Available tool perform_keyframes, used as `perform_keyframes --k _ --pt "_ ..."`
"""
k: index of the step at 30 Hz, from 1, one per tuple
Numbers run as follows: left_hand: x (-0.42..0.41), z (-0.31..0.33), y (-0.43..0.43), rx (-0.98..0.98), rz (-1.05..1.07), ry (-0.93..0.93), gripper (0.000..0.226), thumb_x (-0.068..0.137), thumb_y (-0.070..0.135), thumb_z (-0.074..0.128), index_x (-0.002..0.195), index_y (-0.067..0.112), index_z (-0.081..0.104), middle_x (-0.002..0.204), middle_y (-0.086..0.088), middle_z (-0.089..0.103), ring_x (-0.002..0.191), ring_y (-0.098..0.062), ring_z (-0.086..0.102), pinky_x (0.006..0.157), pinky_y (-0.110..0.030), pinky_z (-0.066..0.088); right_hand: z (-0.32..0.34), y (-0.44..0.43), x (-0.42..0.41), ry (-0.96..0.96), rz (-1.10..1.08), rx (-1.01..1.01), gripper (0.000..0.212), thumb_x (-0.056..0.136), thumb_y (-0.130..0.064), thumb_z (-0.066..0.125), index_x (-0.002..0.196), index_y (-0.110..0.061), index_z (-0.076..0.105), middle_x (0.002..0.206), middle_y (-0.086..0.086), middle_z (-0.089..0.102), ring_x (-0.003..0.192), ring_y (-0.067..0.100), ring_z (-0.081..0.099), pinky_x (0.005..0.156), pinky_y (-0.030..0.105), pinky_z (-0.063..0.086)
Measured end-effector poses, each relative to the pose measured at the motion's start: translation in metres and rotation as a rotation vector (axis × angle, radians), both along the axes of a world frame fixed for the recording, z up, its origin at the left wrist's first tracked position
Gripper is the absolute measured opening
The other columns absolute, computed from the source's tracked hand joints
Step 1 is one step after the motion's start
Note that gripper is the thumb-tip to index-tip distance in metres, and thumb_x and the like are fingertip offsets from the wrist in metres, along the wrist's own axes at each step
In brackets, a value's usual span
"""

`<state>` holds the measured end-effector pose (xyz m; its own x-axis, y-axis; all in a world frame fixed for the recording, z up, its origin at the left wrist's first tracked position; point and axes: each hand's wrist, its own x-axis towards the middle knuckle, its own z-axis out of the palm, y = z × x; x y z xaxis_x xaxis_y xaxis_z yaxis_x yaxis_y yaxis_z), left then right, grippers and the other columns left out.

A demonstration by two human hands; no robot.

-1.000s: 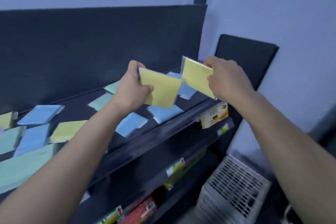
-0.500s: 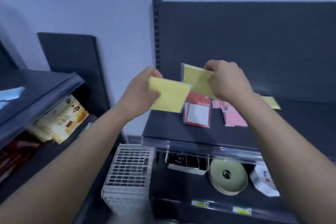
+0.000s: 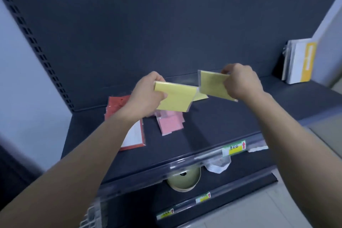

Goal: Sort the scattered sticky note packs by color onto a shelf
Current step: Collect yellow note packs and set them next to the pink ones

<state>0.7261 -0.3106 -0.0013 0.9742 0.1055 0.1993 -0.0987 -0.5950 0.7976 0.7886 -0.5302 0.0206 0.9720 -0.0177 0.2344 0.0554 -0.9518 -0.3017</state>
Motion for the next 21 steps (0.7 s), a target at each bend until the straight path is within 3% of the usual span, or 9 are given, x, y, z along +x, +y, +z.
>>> perform_keyframes --k 6,10,15,19,21 --pt "0.056 -0.011 0.006 -0.019 -0.008 0.030 0.015 0.084 0.005 0.063 0.095 0.011 0.055 0.089 0.000 0.054 0.075 -0.014 0.052 0.056 -0.023 0.041 -0.023 0.008 0.050 0.082 0.008 -0.027 0.046 0.084 0.000 0.040 0.120 -0.020 0.061 0.117 0.018 0.059 0.102 0.038 0.057 0.081 0.037 0.049" --pt "0.081 -0.024 -0.002 -0.033 -0.033 0.109 0.014 0.084 0.004 0.063 0.092 0.010 0.053 0.083 0.000 0.052 0.065 -0.011 0.050 0.043 -0.009 0.038 -0.048 0.006 0.086 0.175 0.065 -0.037 0.045 0.081 0.002 0.038 0.111 -0.019 0.063 0.111 0.017 0.061 0.087 0.033 0.055 0.071 0.032 0.046" --pt "0.105 -0.048 -0.011 0.052 -0.037 0.181 0.021 0.076 0.006 0.072 0.084 0.016 0.055 0.081 0.000 0.056 0.056 -0.008 0.046 0.054 -0.025 0.038 -0.085 0.011 0.141 0.305 0.191 -0.074 0.040 0.085 -0.003 0.042 0.114 -0.021 0.062 0.114 0.015 0.060 0.090 0.033 0.056 0.071 0.031 0.043" --pt "0.119 -0.064 -0.031 0.062 -0.012 0.275 0.022 0.075 0.006 0.073 0.083 0.016 0.056 0.069 0.007 0.053 0.054 -0.006 0.046 0.048 -0.021 0.037 -0.108 0.010 0.181 0.400 0.282 -0.099 0.041 0.084 -0.006 0.051 0.123 -0.016 0.059 0.122 0.013 0.058 0.106 0.032 0.059 0.081 0.033 0.049" --pt "0.130 -0.068 -0.043 0.028 0.003 0.299 0.023 0.075 0.004 0.072 0.077 0.017 0.053 0.066 0.006 0.051 0.051 -0.008 0.045 0.045 -0.019 0.036 -0.115 0.009 0.197 0.426 0.316 -0.137 0.041 0.082 -0.006 0.056 0.123 -0.012 0.059 0.120 0.013 0.059 0.105 0.031 0.059 0.079 0.031 0.049"
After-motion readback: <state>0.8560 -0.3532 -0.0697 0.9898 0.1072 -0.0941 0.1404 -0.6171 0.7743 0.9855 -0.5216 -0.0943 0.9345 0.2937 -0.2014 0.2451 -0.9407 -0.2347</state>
